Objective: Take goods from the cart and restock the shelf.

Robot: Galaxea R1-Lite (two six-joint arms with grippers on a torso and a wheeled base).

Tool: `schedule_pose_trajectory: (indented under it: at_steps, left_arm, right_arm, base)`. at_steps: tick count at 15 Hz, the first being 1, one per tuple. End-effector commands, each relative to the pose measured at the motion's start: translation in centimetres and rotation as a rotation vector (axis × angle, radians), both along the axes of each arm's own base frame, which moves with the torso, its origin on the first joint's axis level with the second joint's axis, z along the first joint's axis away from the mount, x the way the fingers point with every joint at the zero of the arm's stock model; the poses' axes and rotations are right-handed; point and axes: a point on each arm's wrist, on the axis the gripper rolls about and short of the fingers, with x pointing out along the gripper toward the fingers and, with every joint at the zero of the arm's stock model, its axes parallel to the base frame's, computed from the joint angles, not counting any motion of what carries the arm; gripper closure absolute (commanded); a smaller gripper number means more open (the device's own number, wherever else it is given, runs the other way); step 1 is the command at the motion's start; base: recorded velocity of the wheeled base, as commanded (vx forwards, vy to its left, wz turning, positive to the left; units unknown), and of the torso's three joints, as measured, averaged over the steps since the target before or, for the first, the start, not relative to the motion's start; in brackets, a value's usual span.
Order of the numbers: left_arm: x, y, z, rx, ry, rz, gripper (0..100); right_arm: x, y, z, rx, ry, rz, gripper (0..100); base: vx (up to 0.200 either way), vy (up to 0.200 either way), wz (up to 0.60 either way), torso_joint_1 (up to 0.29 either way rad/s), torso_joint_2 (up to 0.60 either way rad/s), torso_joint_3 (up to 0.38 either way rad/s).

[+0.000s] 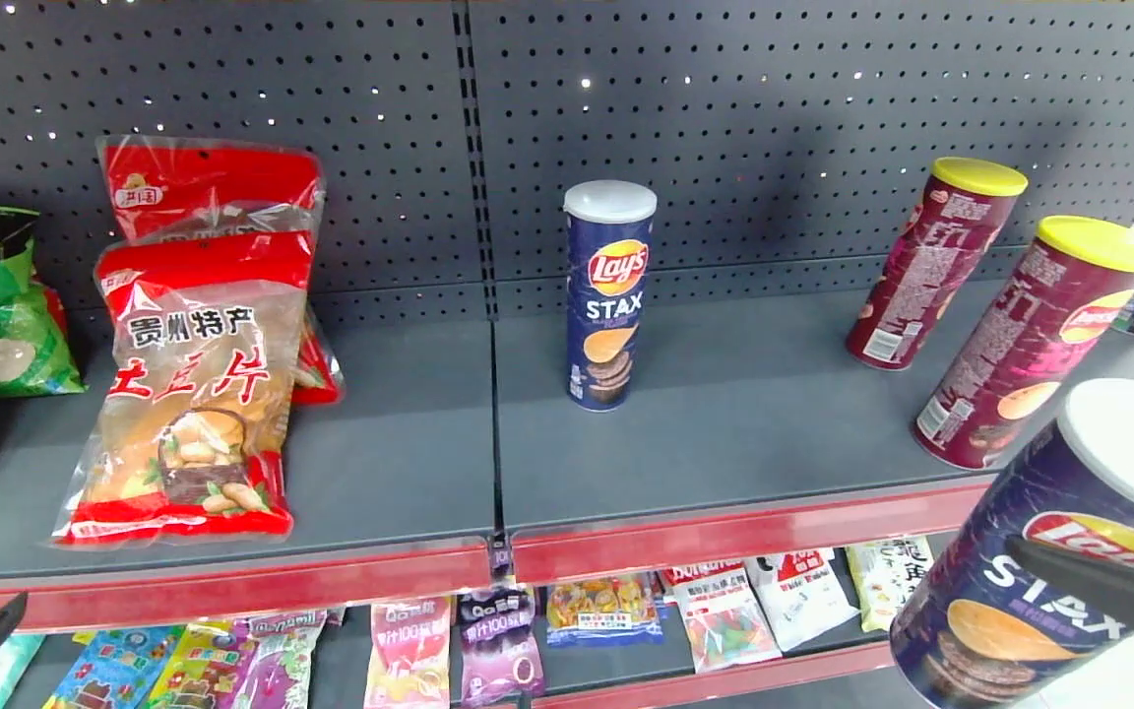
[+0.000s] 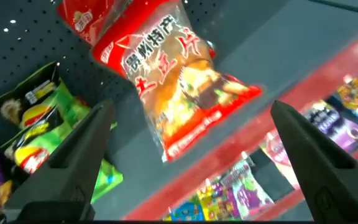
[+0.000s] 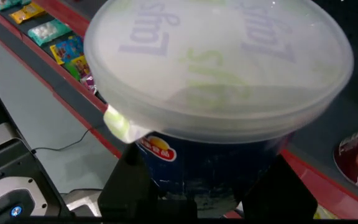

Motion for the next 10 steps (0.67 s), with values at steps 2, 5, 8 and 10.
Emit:
schedule_pose_trajectory:
  at_steps: [2, 5, 8, 10]
  left_arm:
    - [0.0, 0.0, 0.0, -0.001, 0.000, -0.012, 0]
    - [0.6, -0.5, 0.2, 0.001, 0.025, -0.098, 0]
    - [4.6, -2.9, 2.5, -0.081, 0.144, -0.284, 0]
    - [8.7, -6.0, 4.0, -0.171, 0.181, -0.349, 0]
  right_arm:
    - [0.0, 0.0, 0.3, 0.004, -0.007, 0.005, 100]
    - [-0.3, 0.0, 1.4, 0.037, -0.038, 0.061, 100]
    - [-0.2, 0.1, 1.5, 0.038, -0.038, 0.068, 100]
    - [-0.1, 0.1, 1.6, 0.041, -0.038, 0.064, 100]
  base:
    - [0.000, 0.000, 0.00, 0.000, 0.00, 0.000]
    - [0.000, 0.000, 0.00, 0.000, 0.00, 0.000]
    - [0.000, 0.000, 0.00, 0.000, 0.00, 0.000]
    - [0.000, 0.000, 0.00, 0.000, 0.00, 0.000]
